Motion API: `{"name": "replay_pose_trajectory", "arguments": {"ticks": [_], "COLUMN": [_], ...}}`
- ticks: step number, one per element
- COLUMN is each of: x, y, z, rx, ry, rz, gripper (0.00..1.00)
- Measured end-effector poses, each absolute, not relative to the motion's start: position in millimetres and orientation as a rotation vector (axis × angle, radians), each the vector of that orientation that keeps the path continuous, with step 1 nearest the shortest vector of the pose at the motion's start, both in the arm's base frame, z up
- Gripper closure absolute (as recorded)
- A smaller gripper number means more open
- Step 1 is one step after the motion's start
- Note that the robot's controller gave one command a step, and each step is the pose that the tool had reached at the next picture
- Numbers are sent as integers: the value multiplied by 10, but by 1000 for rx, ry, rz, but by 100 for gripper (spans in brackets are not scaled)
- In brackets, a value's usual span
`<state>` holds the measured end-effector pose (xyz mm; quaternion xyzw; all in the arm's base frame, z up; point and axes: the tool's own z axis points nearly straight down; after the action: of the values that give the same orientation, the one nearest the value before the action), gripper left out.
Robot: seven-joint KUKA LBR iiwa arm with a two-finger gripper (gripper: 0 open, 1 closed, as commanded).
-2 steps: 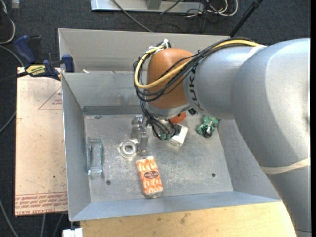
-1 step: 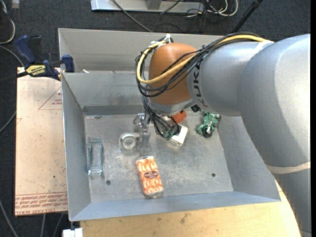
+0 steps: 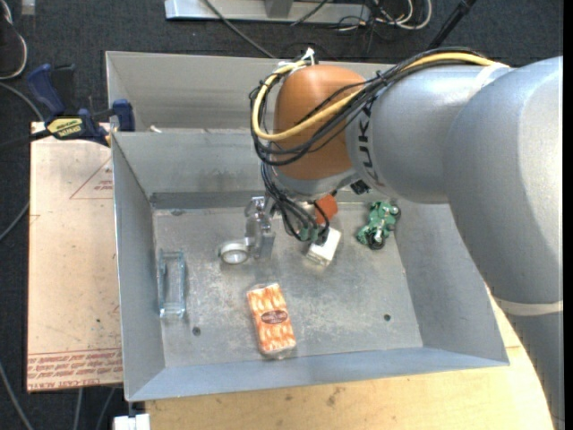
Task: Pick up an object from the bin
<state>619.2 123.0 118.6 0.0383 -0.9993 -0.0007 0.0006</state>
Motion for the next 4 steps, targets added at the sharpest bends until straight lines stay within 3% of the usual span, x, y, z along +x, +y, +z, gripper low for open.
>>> {"name": "replay_pose_trajectory", "arguments": {"ticks": [4], "x": [6204], "y": [1233], "z": [1710], "rx": [120], "ry": [-3143], "rz": [-3], "gripper": [100]}}
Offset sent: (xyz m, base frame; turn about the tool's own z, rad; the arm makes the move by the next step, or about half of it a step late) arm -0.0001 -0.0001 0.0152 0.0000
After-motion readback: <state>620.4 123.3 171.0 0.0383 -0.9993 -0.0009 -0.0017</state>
